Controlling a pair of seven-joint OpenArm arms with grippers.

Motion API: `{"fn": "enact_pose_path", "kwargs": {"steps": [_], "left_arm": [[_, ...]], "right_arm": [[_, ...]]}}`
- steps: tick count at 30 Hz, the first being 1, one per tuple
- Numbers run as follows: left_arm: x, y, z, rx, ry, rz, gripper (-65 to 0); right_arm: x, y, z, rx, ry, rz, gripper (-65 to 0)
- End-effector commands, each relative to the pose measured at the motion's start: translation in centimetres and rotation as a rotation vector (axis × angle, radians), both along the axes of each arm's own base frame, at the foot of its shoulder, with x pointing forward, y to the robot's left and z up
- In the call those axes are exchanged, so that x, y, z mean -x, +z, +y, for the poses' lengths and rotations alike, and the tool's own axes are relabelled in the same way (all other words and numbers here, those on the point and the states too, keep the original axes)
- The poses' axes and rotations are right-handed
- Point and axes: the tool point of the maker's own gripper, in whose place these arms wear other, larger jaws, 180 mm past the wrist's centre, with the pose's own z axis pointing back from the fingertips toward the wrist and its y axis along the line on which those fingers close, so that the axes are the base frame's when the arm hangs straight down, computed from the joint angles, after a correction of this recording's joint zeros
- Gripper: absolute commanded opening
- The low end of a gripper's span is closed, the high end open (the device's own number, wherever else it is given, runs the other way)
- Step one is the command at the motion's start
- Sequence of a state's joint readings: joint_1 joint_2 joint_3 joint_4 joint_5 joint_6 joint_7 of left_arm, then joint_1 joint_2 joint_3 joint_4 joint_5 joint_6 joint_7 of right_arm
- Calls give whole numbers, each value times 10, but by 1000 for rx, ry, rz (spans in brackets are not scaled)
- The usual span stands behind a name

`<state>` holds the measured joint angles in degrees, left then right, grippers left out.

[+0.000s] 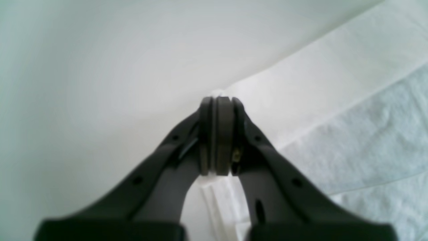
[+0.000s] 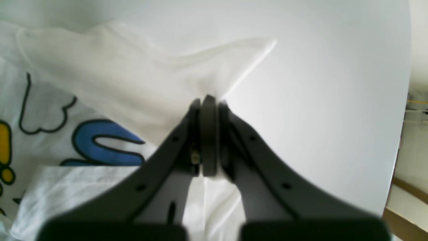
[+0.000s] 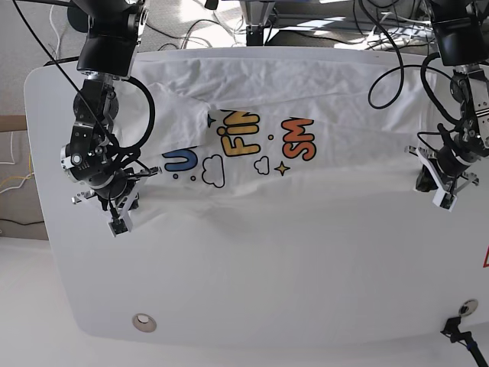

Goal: Fold the T-shirt properly
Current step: 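Fold the grasped fabric with both grippers toward the shoulder edge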

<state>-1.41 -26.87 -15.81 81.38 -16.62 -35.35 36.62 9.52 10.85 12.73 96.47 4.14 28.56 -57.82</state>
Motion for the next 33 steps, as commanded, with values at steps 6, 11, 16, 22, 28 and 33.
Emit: {"fn": "enact_pose_path", "kwargs": {"steps": [6,11,16,22,28,33], "left_arm": [[5,28,3,-81,-44,-45,-650],[17,20,12,-111,-50,-6,-650],[34,10,21,-140,-55,45,-650],[52,0,30,-173,-66,102,-650],[64,-10,32,-179,-71,140,-650],[75,-16,36,-190,-76,171,-335]], "right_arm": [[15,25,-4,86,51,-51,-650],[33,10,-13,110,60,1,-650],[50,-6,-17,123,60,53,-650],[64,-18,-22,144,81,99,-650],[76,-28,-20,138,88,133,-650],[84,-35,-19,135,83,155,-490]]}}
